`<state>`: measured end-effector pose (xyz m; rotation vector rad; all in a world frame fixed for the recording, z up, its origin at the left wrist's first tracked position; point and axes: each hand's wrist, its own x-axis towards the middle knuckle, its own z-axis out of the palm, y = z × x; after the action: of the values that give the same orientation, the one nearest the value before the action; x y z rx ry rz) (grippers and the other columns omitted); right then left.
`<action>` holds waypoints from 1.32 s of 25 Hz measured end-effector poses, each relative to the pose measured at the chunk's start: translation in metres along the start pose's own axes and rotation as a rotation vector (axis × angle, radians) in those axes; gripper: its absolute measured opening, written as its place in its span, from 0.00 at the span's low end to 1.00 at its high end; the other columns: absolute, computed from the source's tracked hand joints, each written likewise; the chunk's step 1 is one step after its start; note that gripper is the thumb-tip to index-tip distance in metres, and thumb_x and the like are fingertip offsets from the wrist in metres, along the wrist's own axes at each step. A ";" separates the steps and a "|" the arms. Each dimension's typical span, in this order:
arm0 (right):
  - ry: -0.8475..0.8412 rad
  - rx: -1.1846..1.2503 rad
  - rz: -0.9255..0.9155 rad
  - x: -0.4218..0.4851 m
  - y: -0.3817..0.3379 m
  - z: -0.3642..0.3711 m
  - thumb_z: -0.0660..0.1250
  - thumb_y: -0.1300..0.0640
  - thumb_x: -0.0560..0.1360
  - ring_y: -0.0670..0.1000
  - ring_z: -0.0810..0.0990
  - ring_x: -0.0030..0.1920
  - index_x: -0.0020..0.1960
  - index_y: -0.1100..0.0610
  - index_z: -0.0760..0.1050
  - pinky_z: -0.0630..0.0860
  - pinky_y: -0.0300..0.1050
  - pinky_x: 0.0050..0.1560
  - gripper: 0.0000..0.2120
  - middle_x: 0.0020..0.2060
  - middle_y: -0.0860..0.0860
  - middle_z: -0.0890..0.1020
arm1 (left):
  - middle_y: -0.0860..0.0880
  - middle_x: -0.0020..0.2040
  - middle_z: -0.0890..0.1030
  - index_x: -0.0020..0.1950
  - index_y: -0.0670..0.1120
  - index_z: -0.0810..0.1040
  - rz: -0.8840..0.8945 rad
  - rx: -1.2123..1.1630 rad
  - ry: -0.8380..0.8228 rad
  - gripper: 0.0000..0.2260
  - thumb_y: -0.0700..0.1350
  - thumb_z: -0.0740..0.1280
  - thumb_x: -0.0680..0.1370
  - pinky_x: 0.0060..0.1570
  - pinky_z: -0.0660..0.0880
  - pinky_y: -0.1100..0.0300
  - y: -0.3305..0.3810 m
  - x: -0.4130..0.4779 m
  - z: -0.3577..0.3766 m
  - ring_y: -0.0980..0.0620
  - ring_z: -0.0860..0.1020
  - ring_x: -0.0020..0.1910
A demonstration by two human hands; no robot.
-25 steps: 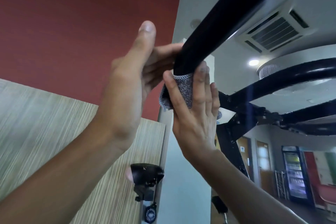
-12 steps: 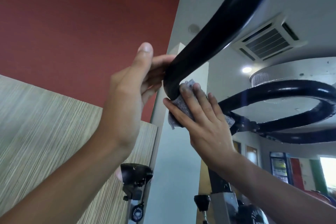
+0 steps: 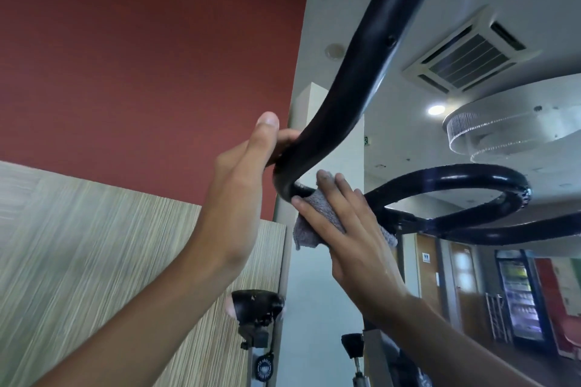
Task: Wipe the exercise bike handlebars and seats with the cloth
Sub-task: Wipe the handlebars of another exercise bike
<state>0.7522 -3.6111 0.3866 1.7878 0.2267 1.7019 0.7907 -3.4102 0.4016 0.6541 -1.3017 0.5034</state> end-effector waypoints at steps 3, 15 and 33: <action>0.091 0.249 0.198 0.004 -0.012 -0.024 0.66 0.74 0.75 0.52 0.53 0.81 0.78 0.46 0.63 0.60 0.47 0.77 0.39 0.82 0.46 0.51 | 0.51 0.50 0.87 0.52 0.49 0.84 0.038 0.054 -0.030 0.23 0.60 0.54 0.78 0.62 0.73 0.54 0.023 0.006 0.008 0.54 0.83 0.55; 0.163 1.041 0.583 0.063 -0.015 -0.077 0.57 0.71 0.81 0.34 0.50 0.78 0.80 0.41 0.52 0.49 0.22 0.70 0.37 0.80 0.39 0.55 | 0.45 0.46 0.86 0.53 0.43 0.83 -0.108 0.224 -0.062 0.28 0.59 0.49 0.85 0.52 0.82 0.50 0.102 0.065 0.049 0.47 0.84 0.44; -1.223 1.147 1.304 0.207 0.092 -0.156 0.59 0.66 0.82 0.39 0.51 0.78 0.81 0.48 0.54 0.49 0.27 0.73 0.32 0.80 0.43 0.56 | 0.59 0.47 0.84 0.49 0.52 0.84 -1.302 0.784 -0.499 0.05 0.46 0.68 0.80 0.44 0.69 0.77 0.077 0.210 0.036 0.64 0.81 0.48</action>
<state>0.6061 -3.5188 0.6012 3.9969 -0.8422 0.4988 0.7561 -3.3840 0.6242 2.1597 -0.8045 -0.3030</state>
